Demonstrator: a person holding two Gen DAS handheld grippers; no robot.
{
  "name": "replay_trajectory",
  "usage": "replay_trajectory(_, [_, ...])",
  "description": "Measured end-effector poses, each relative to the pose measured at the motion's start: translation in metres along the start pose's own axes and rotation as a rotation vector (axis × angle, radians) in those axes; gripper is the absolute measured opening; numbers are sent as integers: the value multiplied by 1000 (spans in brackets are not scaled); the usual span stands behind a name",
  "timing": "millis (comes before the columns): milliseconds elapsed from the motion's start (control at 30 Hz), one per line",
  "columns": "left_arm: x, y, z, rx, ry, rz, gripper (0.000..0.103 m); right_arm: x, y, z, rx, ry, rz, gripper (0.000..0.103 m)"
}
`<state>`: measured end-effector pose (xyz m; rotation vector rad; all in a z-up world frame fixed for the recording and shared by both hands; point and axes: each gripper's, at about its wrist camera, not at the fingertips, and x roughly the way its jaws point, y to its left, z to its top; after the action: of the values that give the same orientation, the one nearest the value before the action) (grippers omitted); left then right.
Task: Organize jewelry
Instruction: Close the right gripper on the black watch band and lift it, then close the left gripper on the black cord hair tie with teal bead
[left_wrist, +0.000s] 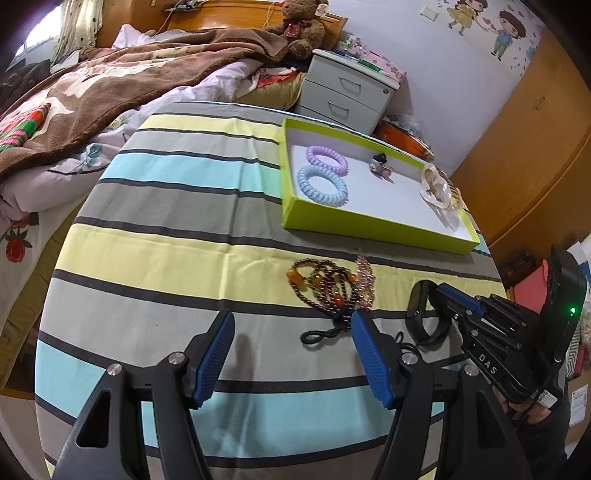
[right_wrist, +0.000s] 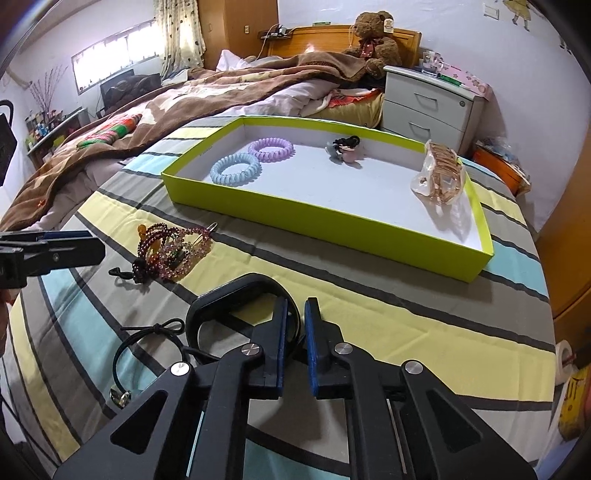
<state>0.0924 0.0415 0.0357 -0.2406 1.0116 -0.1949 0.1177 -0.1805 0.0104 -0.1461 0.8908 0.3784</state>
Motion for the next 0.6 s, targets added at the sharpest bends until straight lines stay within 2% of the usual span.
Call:
replay_trajectory(200, [-2, -19, -6, 48, 12, -23, 67, -12, -16, -5, 55, -31, -19, 6])
replay_trajectory(367, [1, -48, -19, 135, 49, -71, 67, -23, -27, -12, 90, -50, -34, 6])
replay_trajectory(467, [6, -62, -26, 179, 79, -73, 67, -29, -34, -15, 109, -60, -40, 6])
replay_trajectory(600, [16, -74, -34, 209, 112, -66, 59, -34, -37, -17, 123, -72, -43, 6])
